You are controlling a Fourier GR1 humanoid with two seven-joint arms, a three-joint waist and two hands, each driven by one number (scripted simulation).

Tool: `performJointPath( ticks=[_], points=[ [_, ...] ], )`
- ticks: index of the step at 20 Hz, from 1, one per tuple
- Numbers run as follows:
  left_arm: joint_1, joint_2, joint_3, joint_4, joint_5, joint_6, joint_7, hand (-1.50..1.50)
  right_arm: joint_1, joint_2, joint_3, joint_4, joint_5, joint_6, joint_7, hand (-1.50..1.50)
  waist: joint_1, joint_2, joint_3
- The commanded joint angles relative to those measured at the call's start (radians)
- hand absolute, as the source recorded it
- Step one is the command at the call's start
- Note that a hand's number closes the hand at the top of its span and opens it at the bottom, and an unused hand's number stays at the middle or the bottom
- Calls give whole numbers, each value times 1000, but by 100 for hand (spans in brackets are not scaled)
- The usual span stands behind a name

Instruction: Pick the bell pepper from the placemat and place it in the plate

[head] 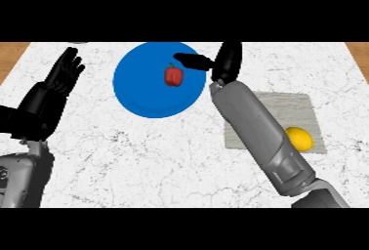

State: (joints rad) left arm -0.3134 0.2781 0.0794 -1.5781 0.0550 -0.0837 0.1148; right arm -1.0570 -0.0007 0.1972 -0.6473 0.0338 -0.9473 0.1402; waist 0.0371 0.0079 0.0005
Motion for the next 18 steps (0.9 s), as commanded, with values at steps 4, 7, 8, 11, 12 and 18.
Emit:
performJointPath(
  ticks=[4,7,8,11,12,18],
  points=[
    [88,-28,-10,-83,-42,36,1,0,209,-57,1,-151,-4,107,-103,-150,-34,-9,0],
    [49,4,36,-3,-2,-18,-17,0,282,-106,22,-263,23,150,-57,-150,-41,-9,-1],
    [27,-1,40,27,-15,-3,-31,0,350,-104,48,-309,36,139,-57,-150,-47,-10,-1],
    [38,12,48,-82,0,3,65,0,423,-192,54,-485,46,191,15,-150,-48,-14,0],
    [24,-16,29,8,-41,19,-9,0,454,-210,90,-550,81,193,82,-150,-54,-13,-1],
    [32,-21,38,-13,-22,-11,-5,0,579,-247,63,-661,162,202,79,-150,-42,-9,-1]
  ],
)
